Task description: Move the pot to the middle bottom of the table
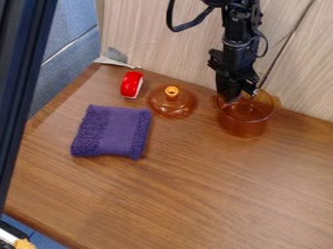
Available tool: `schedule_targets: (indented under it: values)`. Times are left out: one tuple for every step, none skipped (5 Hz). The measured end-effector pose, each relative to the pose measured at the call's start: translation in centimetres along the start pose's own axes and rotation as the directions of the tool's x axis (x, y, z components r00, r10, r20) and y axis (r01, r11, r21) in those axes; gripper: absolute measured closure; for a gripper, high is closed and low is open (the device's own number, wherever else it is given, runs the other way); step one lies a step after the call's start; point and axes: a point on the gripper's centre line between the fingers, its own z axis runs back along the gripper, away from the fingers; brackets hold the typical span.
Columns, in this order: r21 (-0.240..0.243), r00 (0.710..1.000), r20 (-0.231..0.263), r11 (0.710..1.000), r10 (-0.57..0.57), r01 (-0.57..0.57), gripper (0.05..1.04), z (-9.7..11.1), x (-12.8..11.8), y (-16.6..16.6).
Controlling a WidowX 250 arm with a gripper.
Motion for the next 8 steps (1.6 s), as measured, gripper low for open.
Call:
schedule_targets:
  values:
    - [-0.012,1.000,0.000,1.000,-0.001,0.001,1.000,-0.1,-0.1,-0.1]
    - [-0.027,1.000,0.002,1.000,-0.005,0.005,1.007,0.0,-0.3,-0.3]
    - [-0.029,1.000,0.010,0.999,-0.024,0.024,1.007,0.7,-0.9,-0.6]
    - [-0.029,0.998,0.064,0.999,-0.029,0.031,1.007,2.9,-1.3,-1.0]
    - [-0.019,0.993,0.108,0.999,-0.041,0.043,1.007,5.6,-3.2,-1.6]
    - [-0.023,0.989,0.144,1.000,-0.013,0.017,1.007,7.7,-6.1,-1.5]
    - [-0.027,0.988,0.155,1.000,0.012,-0.008,1.007,9.2,-10.3,-1.9]
    - [-0.038,0.990,0.130,0.998,0.047,-0.043,1.007,9.2,-14.0,-2.0]
